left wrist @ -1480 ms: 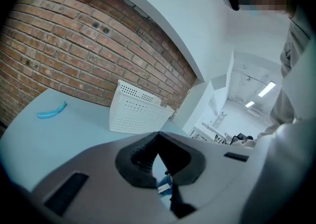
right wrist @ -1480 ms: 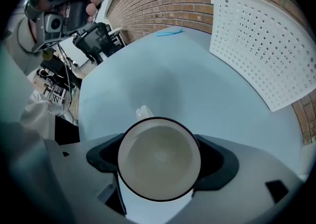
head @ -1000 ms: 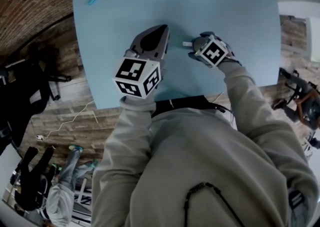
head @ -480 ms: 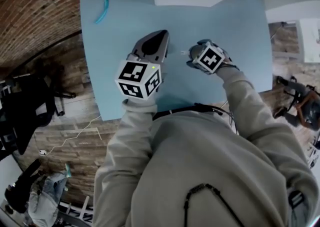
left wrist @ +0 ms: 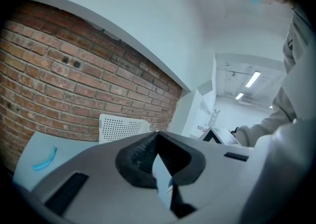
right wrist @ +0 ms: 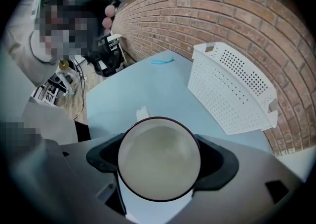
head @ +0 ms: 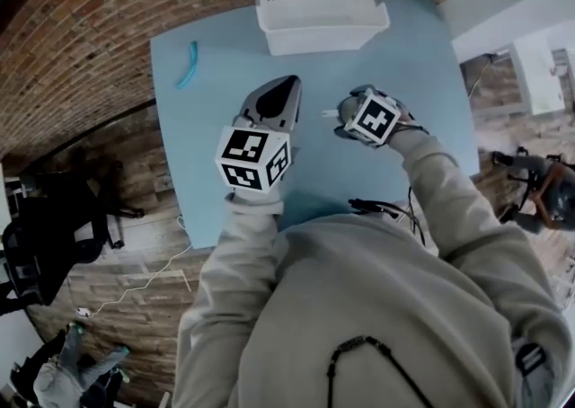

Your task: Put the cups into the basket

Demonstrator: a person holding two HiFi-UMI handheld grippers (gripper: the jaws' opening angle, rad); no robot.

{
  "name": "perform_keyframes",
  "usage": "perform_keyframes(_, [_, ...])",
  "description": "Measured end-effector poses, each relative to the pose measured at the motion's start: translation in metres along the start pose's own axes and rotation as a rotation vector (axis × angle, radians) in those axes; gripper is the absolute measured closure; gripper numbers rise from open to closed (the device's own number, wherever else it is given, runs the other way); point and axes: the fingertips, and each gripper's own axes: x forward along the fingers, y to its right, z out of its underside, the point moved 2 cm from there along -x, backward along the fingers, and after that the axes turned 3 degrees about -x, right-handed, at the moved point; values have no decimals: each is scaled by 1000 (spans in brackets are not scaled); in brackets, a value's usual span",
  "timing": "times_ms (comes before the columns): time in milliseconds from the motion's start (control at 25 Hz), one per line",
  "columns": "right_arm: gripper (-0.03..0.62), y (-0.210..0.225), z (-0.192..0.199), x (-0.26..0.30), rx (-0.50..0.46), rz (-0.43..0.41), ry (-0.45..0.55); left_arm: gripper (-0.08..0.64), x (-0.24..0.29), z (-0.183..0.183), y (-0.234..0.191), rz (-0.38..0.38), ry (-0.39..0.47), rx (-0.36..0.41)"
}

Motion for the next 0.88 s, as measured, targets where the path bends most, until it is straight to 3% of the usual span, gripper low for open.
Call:
perform_keyframes(200, [173, 12, -16, -19, -27, 65, 41, 565, 4, -7, 1, 9, -2, 5])
perform_keyframes(880, [172, 43, -24, -47, -13, 48, 49, 565, 40, -8, -5, 58, -41, 9])
